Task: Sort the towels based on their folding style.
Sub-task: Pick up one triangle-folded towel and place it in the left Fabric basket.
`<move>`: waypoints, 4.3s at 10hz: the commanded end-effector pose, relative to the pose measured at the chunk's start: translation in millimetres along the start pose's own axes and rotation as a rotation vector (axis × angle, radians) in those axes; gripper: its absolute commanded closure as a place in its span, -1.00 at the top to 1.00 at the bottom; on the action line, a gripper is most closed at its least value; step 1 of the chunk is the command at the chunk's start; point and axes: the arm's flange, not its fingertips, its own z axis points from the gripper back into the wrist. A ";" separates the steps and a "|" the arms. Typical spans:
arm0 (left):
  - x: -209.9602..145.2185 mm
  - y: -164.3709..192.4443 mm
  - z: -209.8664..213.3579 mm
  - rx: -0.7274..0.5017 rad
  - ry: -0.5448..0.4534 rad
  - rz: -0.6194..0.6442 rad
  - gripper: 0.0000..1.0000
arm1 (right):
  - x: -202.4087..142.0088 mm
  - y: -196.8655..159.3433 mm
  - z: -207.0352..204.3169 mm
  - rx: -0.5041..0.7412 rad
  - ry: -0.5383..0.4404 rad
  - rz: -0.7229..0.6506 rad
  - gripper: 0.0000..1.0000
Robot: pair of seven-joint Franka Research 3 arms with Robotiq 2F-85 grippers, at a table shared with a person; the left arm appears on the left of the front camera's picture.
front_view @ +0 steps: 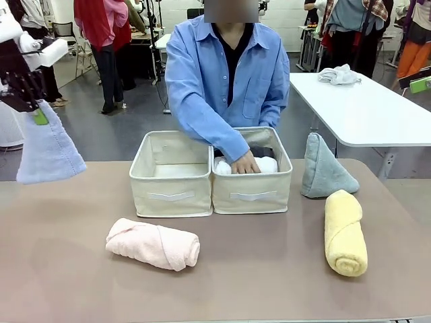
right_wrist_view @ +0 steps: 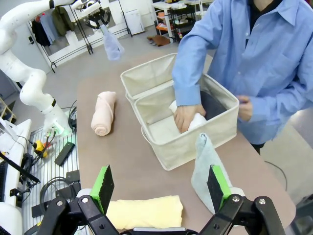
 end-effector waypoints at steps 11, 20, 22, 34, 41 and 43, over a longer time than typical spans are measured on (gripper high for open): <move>135.3 -41.5 41.2 0.087 -0.005 -0.189 -0.67 | 0.2 1.1 -1.5 0.005 -0.006 0.003 1.00; -43.4 -187.2 60.5 0.184 0.159 0.171 -0.67 | 0.2 1.1 -1.5 0.005 -0.006 0.003 1.00; -52.8 -181.0 60.8 0.174 0.150 0.182 -0.67 | 0.2 1.1 -1.5 0.005 -0.006 0.003 1.00; -36.3 -157.9 61.7 0.172 0.125 0.136 -0.67 | 0.2 1.1 -1.5 0.005 -0.006 0.003 1.00; 108.3 -54.1 77.5 0.147 0.103 -0.122 -0.67 | 0.2 1.1 -1.5 0.005 -0.006 0.003 1.00; 140.6 -25.6 68.0 0.091 0.045 -0.144 -0.67 | 0.2 1.1 -1.5 0.005 -0.006 0.003 1.00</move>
